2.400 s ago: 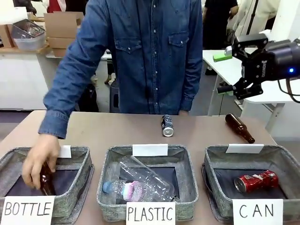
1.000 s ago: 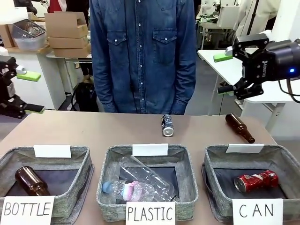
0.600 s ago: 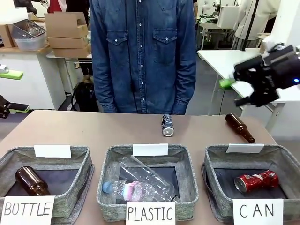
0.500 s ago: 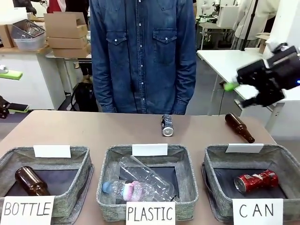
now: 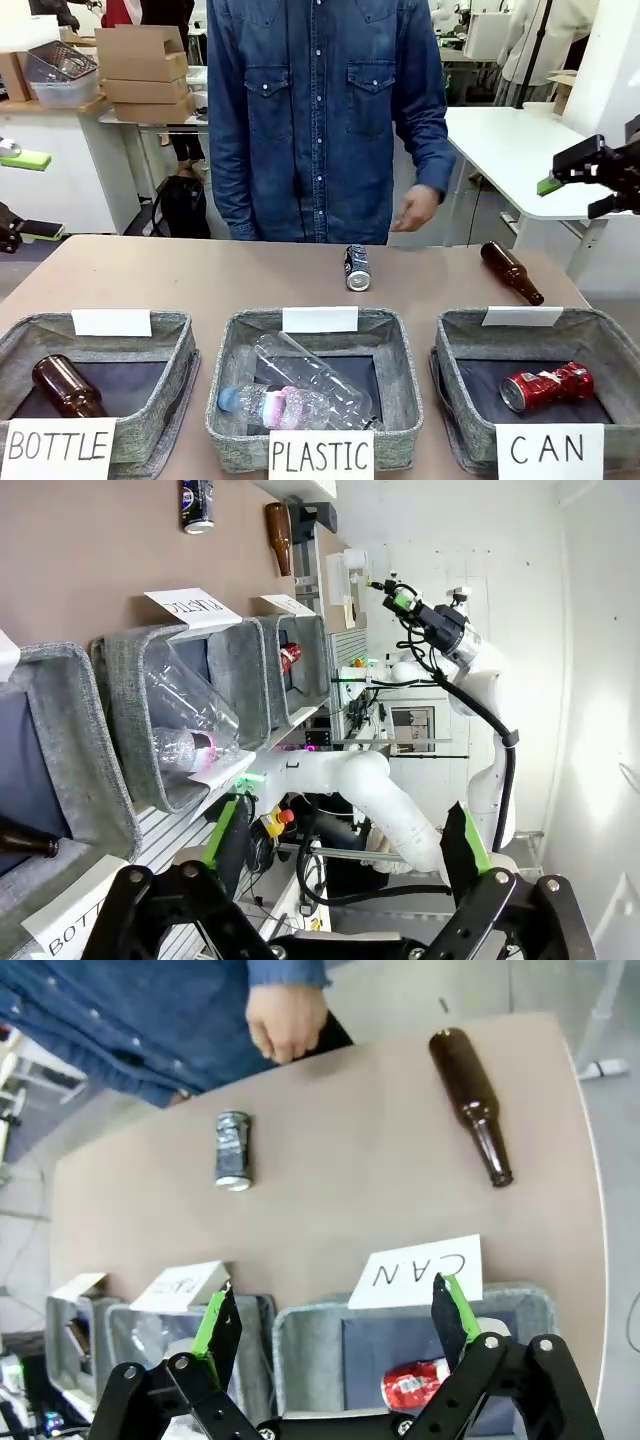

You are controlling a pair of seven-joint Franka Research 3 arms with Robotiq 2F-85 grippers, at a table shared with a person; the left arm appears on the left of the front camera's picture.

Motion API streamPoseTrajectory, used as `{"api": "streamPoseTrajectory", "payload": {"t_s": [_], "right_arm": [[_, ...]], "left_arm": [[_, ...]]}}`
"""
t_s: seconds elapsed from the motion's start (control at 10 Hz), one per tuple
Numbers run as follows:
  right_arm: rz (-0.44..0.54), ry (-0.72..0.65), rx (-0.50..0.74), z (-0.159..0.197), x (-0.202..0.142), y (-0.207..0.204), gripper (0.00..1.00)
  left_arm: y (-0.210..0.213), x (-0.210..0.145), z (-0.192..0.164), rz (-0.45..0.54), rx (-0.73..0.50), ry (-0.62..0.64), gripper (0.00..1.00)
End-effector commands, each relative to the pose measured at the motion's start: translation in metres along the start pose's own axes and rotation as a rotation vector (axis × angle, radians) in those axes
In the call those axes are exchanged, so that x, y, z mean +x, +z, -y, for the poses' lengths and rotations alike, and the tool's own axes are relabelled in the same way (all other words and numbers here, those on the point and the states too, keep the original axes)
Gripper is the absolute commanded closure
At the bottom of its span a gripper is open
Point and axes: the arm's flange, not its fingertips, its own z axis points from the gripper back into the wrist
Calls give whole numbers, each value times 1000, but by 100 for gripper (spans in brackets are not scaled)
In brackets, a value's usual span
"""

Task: Sort the can waste into the basket.
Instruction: Pick up the can waste from the table and place it in the right Fabric basket.

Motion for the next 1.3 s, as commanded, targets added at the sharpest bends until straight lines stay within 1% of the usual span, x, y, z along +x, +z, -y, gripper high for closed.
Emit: {"api": "streamPoseTrajectory", "payload": {"t_s": [0.0, 0.1, 0.2, 0.3, 0.4, 0.5, 0.6, 0.7, 0.8, 0.9, 1.1, 1.2], "right_arm": [[16, 8, -183, 18, 32, -54, 0], [-3, 52, -230, 32, 47, -87, 0], [-54, 114, -175, 45, 60, -118, 0], [-80, 75, -194, 63, 70, -142, 0], [-80, 41, -84, 58, 67, -128, 0], [-178, 51, 122, 34, 48, -68, 0], [-208, 106, 249, 31, 33, -8, 0], [-320, 106, 425, 40, 24, 32, 0], [-362, 123, 527, 44, 22, 47, 0], [-355, 89, 537, 42, 25, 44, 0], [-356, 152, 513, 23, 26, 24, 0], [-355, 175, 523, 14, 28, 16, 0]], "left_arm": [[0, -2, 0, -9, -5, -15, 0], [0, -2, 0, -9, -5, -15, 0], [0, -2, 0, -9, -5, -15, 0], [0, -2, 0, -9, -5, -15, 0], [0, -2, 0, -9, -5, -15, 0], [0, -2, 0, -9, -5, -15, 0], [0, -2, 0, -9, -5, -15, 0], [0, -2, 0, -9, -5, -15, 0], [0, -2, 0, -9, -5, -15, 0], [0, -2, 0, -9, -5, -15, 0], [0, -2, 0, -9, -5, -15, 0], [0, -2, 0, -9, -5, -15, 0]]}}
